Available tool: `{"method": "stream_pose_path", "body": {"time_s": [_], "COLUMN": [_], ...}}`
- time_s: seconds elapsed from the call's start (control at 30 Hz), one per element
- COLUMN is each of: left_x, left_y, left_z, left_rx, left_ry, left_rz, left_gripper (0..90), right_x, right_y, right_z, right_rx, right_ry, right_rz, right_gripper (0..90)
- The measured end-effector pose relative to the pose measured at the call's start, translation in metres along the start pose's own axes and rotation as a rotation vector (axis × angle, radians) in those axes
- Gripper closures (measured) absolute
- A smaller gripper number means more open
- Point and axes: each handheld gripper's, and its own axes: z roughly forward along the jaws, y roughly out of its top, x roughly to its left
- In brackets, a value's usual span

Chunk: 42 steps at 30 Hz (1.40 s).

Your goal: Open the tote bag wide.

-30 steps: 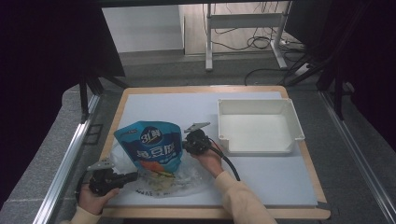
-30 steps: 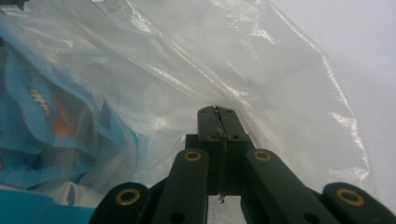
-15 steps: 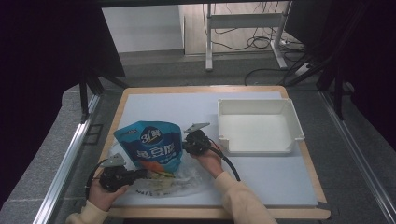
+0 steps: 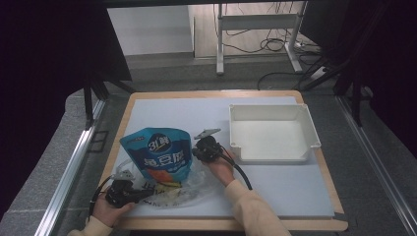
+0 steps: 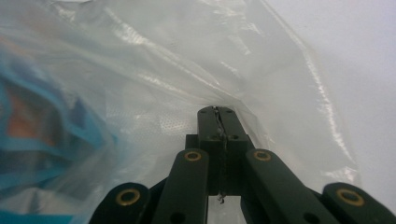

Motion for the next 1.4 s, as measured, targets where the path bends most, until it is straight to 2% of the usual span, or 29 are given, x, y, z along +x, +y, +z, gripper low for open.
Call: {"method": "stream_pose_path", "body": {"time_s": [0.07,0.17,0.3,0.37,0.43,0.5,0.53,0.67,0.83,0.9,0.93,0.97,1.03,1.17,1.2,1.27,1.3,1.33,1.37,1.4], "left_x": [0.002,0.001,0.001,0.001,-0.002,-0.002,-0.001,-0.001,-0.001,0.000,-0.001,-0.003,-0.004,-0.008,-0.008,-0.012,-0.012,-0.014,-0.018,-0.019], "left_y": [-0.002,-0.004,-0.005,-0.005,-0.006,-0.006,-0.006,-0.006,-0.005,-0.004,-0.004,-0.004,-0.003,-0.001,0.000,0.002,0.002,0.002,0.003,0.003], "left_z": [-0.001,-0.002,-0.002,-0.003,-0.003,-0.003,-0.003,-0.003,-0.003,-0.004,-0.005,-0.007,-0.011,-0.025,-0.028,-0.041,-0.041,-0.046,-0.053,-0.056], "left_rx": [-0.003,-0.008,-0.011,-0.011,-0.013,-0.014,-0.014,-0.016,-0.026,-0.037,-0.045,-0.056,-0.083,-0.169,-0.184,-0.247,-0.247,-0.269,-0.304,-0.318], "left_ry": [-0.016,-0.017,-0.015,-0.011,0.000,0.001,-0.008,-0.011,0.009,0.007,0.010,0.019,0.024,0.031,0.032,0.037,0.037,0.040,0.054,0.062], "left_rz": [-0.009,-0.032,-0.030,-0.026,-0.062,-0.056,-0.033,-0.034,-0.028,-0.004,0.000,-0.027,-0.030,-0.031,-0.028,-0.013,-0.013,-0.006,0.008,0.013], "left_gripper": [90.0,90.0,90.0,90.0,90.0,90.0,89.9,90.0,90.0,89.9,89.9,89.9,89.8,89.6,89.6,89.4,89.2,89.2,88.5,88.2], "right_x": [-0.002,-0.004,-0.005,-0.006,-0.006,-0.007,-0.007,-0.009,-0.007,-0.004,-0.002,0.000,0.004,0.010,0.011,0.012,0.012,0.012,0.012,0.012], "right_y": [0.000,0.000,0.000,0.000,0.001,0.001,0.002,0.002,0.002,0.003,0.004,0.004,0.006,0.007,0.007,0.006,0.006,0.005,0.003,0.002], "right_z": [0.002,0.005,0.009,0.011,0.011,0.012,0.012,0.013,0.009,0.002,-0.002,-0.006,-0.017,-0.039,-0.044,-0.055,-0.055,-0.062,-0.071,-0.075], "right_rx": [0.004,0.008,0.011,0.013,0.012,0.009,0.008,0.003,-0.015,-0.029,-0.036,-0.045,-0.075,-0.122,-0.133,-0.156,-0.156,-0.168,-0.182,-0.188], "right_ry": [-0.014,-0.031,-0.078,-0.087,-0.096,-0.104,-0.108,-0.119,-0.099,-0.086,-0.081,-0.077,-0.057,-0.035,-0.031,-0.015,-0.015,-0.008,0.006,0.012], "right_rz": [0.010,0.024,0.018,0.021,0.023,0.025,0.023,0.031,0.037,0.026,0.018,0.011,-0.006,-0.026,-0.030,-0.028,-0.028,-0.030,-0.024,-0.022], "right_gripper": [88.7,88.7,88.7,88.7,88.7,88.7,88.7,88.7,88.7,88.6,88.6,88.6,88.6,88.4,88.3,88.1,88.1,87.9,87.7,87.7]}}
